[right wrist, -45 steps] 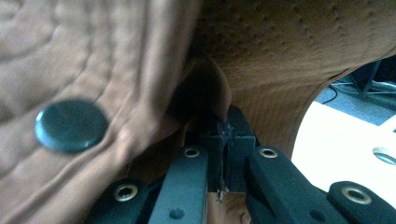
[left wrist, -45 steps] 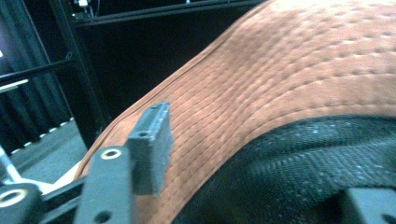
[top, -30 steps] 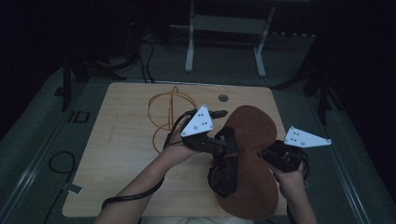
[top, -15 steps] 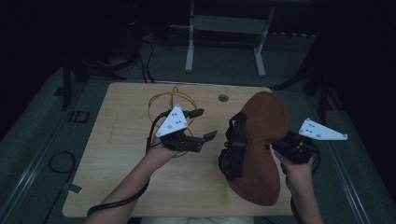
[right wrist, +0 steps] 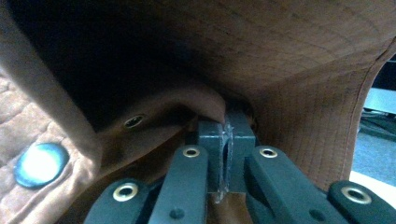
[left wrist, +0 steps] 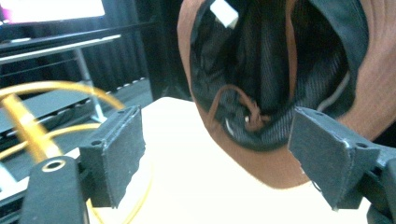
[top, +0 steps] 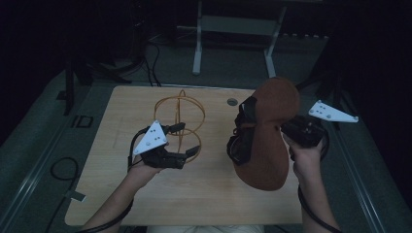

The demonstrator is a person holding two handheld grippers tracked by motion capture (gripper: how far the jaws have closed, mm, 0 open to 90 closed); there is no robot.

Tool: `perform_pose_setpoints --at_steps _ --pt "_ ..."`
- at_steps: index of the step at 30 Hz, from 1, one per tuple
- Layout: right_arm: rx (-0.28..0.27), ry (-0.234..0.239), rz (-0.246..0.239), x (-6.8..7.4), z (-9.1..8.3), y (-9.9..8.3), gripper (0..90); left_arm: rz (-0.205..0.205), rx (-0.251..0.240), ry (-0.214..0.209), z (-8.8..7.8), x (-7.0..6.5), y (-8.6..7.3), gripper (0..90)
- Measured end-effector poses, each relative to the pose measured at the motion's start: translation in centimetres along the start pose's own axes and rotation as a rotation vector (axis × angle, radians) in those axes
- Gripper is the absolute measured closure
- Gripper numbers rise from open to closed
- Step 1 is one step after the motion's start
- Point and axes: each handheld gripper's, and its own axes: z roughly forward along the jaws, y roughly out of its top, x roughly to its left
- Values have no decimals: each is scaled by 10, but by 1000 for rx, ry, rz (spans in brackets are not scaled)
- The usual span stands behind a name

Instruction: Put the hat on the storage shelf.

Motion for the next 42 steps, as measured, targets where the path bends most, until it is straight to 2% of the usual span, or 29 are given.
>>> perform_pose_setpoints --at_steps 4,6,8,11,12,13,17,25,27,31,36,42 --pt "-4 -6 14 -7 11 7 878 -16 20 15 -12 4 -13 158" --pt "-7 -11 18 -11 17 10 878 -17 21 36 -19 5 -21 151" --pt "-8 -13 29 -15 23 14 878 -37 19 49 -25 6 -30 148" --pt "-4 -24 33 -20 31 19 878 -39 22 86 -34 7 -45 141" --pt "-5 -26 35 -22 34 21 878 -48 22 111 -39 7 -54 121" --pt "-5 -26 35 -22 34 21 878 -48 22 111 -39 7 -54 115" --pt "4 -34 35 -29 49 31 878 -77 63 152 -50 9 -80 111" --pt "9 -48 37 -35 78 48 878 -119 88 242 -67 9 -126 94" --pt "12 -52 35 -35 85 53 878 -111 93 263 -70 8 -132 94" --pt "10 -56 26 -31 101 63 878 -130 90 297 -77 7 -142 94" --pt "25 -57 12 -23 126 68 877 -139 78 316 -85 8 -148 95" --pt "51 -8 39 -12 157 64 877 -161 69 324 -89 11 -153 95"
